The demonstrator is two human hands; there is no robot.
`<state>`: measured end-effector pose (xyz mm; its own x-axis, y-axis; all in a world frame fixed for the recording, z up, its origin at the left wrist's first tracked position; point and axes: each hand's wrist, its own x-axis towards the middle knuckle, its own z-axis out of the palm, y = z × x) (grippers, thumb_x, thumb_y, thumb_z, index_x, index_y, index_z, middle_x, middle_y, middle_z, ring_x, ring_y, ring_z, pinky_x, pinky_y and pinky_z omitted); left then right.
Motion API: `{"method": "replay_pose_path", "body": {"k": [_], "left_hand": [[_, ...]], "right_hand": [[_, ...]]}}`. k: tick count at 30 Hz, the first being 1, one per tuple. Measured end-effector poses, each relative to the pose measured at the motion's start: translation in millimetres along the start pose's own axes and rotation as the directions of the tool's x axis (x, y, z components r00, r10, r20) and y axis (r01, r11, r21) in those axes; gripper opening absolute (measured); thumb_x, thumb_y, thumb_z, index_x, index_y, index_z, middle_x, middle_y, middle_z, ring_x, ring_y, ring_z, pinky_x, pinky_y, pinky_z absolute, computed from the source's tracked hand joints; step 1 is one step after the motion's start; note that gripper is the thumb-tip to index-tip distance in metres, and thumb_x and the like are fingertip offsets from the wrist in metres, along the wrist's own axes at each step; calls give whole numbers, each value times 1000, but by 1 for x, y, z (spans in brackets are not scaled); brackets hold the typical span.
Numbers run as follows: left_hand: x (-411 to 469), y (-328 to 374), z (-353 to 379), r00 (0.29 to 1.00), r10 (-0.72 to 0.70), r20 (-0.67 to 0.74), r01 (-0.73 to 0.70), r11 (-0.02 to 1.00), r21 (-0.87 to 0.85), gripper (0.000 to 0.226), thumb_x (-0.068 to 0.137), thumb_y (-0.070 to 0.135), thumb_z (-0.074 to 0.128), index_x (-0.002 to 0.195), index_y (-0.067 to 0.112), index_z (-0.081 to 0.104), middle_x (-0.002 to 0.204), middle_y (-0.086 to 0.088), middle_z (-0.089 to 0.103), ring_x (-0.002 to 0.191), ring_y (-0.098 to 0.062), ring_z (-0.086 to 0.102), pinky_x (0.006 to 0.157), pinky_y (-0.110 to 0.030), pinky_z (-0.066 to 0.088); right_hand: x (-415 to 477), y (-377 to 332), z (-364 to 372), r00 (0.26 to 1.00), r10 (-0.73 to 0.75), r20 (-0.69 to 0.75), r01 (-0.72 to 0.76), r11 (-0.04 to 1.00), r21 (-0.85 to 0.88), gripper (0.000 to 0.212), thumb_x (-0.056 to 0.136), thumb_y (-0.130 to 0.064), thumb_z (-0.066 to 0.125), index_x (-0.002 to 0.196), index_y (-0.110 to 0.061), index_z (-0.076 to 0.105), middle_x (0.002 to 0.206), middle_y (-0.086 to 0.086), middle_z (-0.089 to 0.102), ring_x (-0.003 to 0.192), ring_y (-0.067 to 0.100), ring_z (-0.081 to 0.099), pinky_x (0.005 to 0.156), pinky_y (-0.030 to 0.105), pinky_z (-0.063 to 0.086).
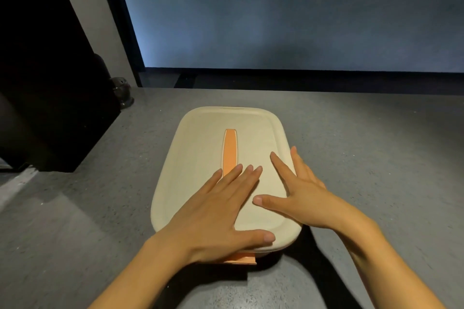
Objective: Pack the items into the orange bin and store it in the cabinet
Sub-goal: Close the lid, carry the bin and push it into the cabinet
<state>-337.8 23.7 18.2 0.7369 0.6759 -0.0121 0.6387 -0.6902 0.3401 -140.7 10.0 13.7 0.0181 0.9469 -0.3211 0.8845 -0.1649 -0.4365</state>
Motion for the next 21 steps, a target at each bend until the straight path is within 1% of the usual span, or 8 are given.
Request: {"method": "replay_pose_path", "body": {"k": [2,5,6,8,10,13,16,21], "left_hand": [[1,-3,1,1000,6,11,-6,998,-55,82,65,89,21,121,62,-32,121,52,-36,118,26,-29,92,-3,-28],[5,-18,-13,995,-99,7,94,918,-385,76,63,90,23,124,69,-16,141,42,11,131,16,11,110,-19,2],[7,-26,-17,990,-143,-18,123,906,-405,75,63,90,23,125,69,-12,143,35,21,133,9,20,111,-24,10],[13,-42,-23,976,-210,-66,190,956,-222,73,62,91,15,125,67,-14,147,28,13,138,-1,10,113,-33,3],[20,-53,-21,970,-230,-77,229,973,-26,75,64,91,10,128,62,-15,148,24,-5,141,-6,-4,114,-39,-10],[25,-61,-17,979,-187,-81,190,981,27,70,67,89,9,125,65,-20,132,35,-23,131,6,-18,107,-33,-19],[24,-77,-22,965,-220,-140,223,975,0,76,69,87,11,133,57,-16,135,34,-20,128,9,-16,108,-29,-11],[25,-76,-19,905,-409,-116,419,904,86,83,70,81,5,142,42,-6,148,21,-17,141,-8,-14,116,-51,1]], "right_hand": [[1,-3,-4,999,24,34,-20,992,-122,111,51,-91,29,139,-44,-21,146,1,-40,138,23,-29,112,50,-10],[5,-15,-12,999,24,40,-15,979,-201,108,66,-85,34,145,-29,-15,149,6,-35,137,26,-30,111,51,-10],[8,-22,-12,1000,28,11,-26,982,-188,106,69,-83,33,147,-23,-9,151,7,-30,139,27,-27,112,51,-6],[11,-40,-6,994,74,-75,-82,991,-109,99,77,-78,27,147,-14,-2,154,10,-23,141,29,-21,113,52,6],[11,-52,9,979,128,-159,-147,982,-117,95,82,-73,18,146,-9,-9,153,11,-26,140,30,-24,111,55,14],[9,-53,27,954,143,-262,-190,968,-166,91,82,-71,7,143,-8,-17,151,12,-28,139,28,-25,110,55,17],[8,-50,27,953,146,-265,-196,965,-176,91,82,-73,6,144,-10,-18,151,11,-29,139,25,-26,109,51,21],[16,-43,26,961,86,-264,-147,964,-221,93,79,-76,6,144,-14,-17,151,8,-30,138,23,-28,107,48,27]]}}
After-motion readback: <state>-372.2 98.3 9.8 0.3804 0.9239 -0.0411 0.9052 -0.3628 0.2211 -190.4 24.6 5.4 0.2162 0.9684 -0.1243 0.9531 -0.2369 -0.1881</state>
